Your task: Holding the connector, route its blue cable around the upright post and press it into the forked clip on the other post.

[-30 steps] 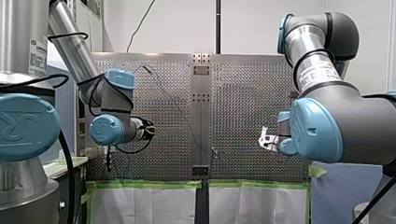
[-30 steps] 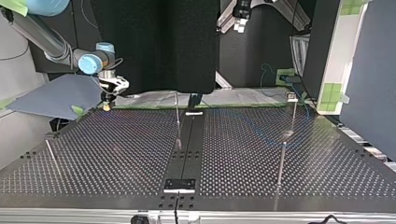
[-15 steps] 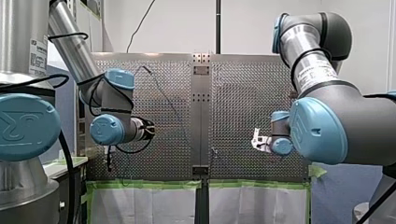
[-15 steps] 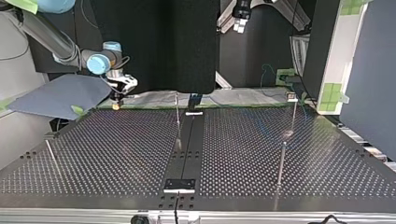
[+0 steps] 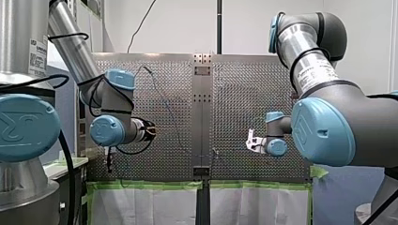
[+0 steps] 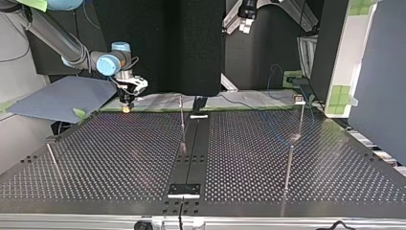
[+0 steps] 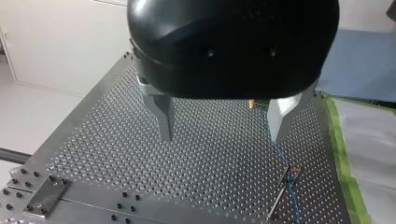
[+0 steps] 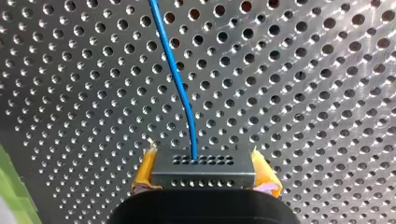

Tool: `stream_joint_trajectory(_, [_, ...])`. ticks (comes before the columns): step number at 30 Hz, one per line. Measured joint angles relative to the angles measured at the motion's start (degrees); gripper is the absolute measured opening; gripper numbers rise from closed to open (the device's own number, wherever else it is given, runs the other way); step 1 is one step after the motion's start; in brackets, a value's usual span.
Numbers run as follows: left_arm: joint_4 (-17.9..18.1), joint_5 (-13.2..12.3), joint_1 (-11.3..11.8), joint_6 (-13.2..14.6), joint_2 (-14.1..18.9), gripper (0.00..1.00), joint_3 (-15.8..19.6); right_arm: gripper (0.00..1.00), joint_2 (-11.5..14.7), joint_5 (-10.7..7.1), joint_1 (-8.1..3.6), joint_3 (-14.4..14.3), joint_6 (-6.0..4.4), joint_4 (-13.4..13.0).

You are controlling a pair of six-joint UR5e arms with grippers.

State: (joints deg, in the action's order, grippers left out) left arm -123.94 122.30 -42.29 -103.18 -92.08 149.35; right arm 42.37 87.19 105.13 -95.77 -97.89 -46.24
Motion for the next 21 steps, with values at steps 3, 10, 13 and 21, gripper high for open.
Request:
stream_joint_trajectory(3, [0.0,0.0,0.0,0.0,-0.02,0.98,0.0,0.0,0.05,0.01,0.04,0.02,0.02,-0.36])
stream_joint_trajectory(10, [0.0,0.0,-0.01,0.0,-0.03,0.98,0.03,0.0,0.07,0.01,-0.02,0.08,-0.81,-0.53])
stream_joint_trajectory(13, [0.0,0.0,-0.01,0.0,-0.04,0.98,0.04,0.0,0.07,0.01,-0.15,0.09,-1.76,-0.58])
stream_joint_trajectory(21, [0.01,0.0,-0.02,0.0,-0.07,0.98,0.04,0.0,0.05,-0.27,-0.79,0.27,-4.31,-1.52])
